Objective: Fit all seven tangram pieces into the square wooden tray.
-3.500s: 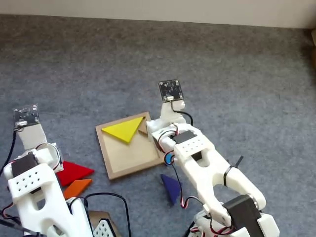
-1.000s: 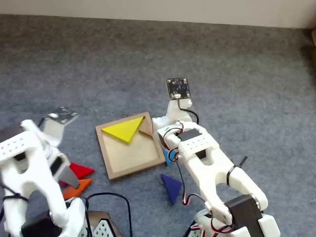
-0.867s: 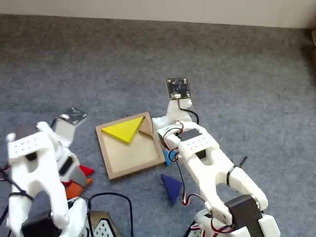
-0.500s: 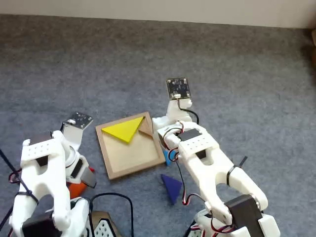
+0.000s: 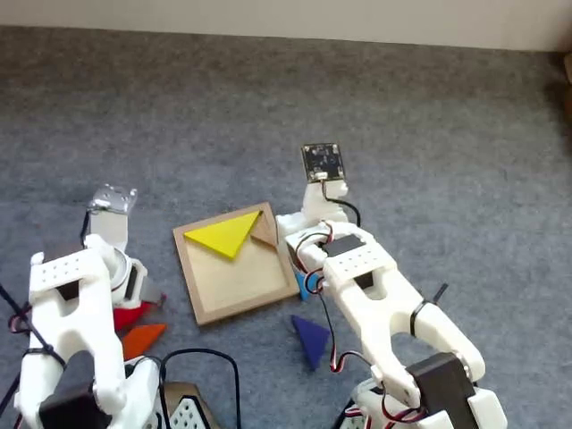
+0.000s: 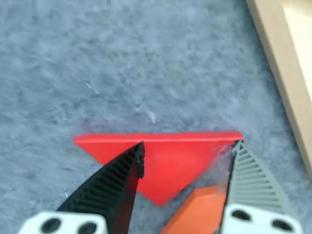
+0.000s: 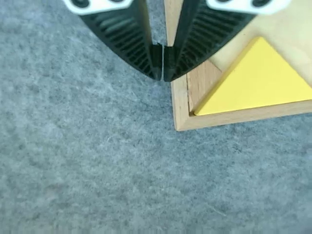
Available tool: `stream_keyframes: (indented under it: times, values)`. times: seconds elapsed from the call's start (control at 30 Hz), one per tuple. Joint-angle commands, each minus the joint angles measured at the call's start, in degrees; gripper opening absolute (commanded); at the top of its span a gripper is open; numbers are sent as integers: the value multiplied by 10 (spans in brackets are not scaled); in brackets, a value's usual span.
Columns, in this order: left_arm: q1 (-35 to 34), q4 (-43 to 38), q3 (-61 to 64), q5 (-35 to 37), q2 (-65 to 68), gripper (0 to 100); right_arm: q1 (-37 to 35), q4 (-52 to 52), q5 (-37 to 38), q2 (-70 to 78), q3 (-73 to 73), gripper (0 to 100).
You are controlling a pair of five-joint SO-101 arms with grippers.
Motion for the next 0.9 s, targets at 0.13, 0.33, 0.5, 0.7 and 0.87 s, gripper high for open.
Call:
stream_keyframes:
  times: [0.13,0.33,0.5,0.7,0.87]
  values:
    - [-10,179,-150,74,-6,277,5,-7,7,-24,-1,30]
    - [-16,280,-190,81,0,271,5,-7,7,-24,-1,30]
    - [-35,279,-133,-32,0,215,5,-7,7,-24,-1,30]
    - [-64,207,-33,-82,0,210,5,-7,7,-24,-1,30]
    - [-68,112,41,-84,0,175,5,-7,7,-24,-1,30]
